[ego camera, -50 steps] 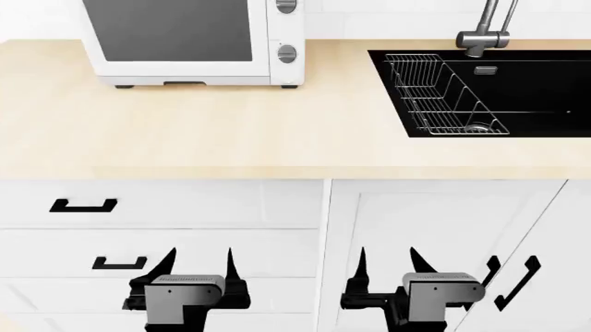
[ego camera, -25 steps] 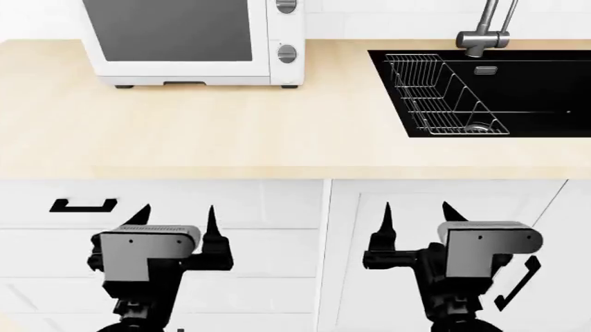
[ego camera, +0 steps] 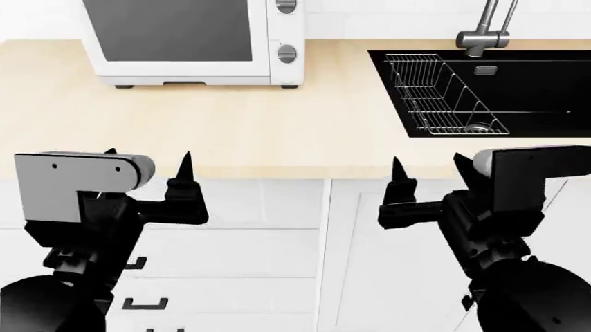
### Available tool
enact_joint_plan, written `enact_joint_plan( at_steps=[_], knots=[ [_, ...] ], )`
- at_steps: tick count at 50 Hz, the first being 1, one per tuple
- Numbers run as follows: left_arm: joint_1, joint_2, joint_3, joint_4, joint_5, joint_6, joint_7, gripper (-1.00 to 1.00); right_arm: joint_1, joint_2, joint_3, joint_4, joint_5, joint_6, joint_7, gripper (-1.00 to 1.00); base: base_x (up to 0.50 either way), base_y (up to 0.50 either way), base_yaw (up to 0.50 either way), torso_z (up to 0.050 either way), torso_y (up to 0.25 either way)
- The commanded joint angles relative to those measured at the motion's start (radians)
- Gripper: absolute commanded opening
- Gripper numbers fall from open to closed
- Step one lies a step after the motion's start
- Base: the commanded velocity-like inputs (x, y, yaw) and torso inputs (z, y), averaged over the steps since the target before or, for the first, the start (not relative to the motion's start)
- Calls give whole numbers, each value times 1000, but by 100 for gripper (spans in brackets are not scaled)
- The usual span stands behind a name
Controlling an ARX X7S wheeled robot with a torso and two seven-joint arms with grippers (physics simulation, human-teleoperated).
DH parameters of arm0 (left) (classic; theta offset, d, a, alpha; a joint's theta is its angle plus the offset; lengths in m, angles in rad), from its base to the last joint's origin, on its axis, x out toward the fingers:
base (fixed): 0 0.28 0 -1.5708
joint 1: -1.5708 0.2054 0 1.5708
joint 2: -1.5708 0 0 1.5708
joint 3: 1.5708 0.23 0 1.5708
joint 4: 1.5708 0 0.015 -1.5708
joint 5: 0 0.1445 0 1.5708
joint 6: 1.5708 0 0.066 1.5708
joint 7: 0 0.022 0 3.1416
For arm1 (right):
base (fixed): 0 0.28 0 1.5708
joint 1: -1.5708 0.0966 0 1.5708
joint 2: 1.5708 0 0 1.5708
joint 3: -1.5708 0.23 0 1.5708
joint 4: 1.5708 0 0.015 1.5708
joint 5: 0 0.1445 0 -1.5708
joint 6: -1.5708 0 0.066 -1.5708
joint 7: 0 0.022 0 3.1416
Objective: Turn on the toaster oven by setting the timer.
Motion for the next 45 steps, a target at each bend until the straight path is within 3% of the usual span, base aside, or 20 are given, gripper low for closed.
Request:
enact_joint_plan(
  at_steps=[1, 5, 11, 22, 45],
  knots=[
    [-156, -109, -138, -40, -556, -168, -398, 100, 208, 107, 126, 137, 754, 208, 527, 100, 0, 0, 0, 0, 0],
    [-183, -145, -140, -57, -629, -160, -470, 100, 261, 127, 113, 223, 933, 189, 714, 100, 0, 0, 0, 0, 0],
    [-198, -196, -147, -69, -714, -148, -559, 100, 308, 146, 76, 278, 1025, 152, 830, 100, 0, 0, 0, 0, 0],
    [-223, -269, -145, -100, -840, -108, -692, 100, 347, 171, 46, 257, 991, 118, 820, 100, 0, 0, 0, 0, 0],
    [-200, -287, -97, -98, -762, -44, -635, 100, 313, 196, 0, 192, 855, 50, 705, 100, 0, 0, 0, 0, 0]
  ],
)
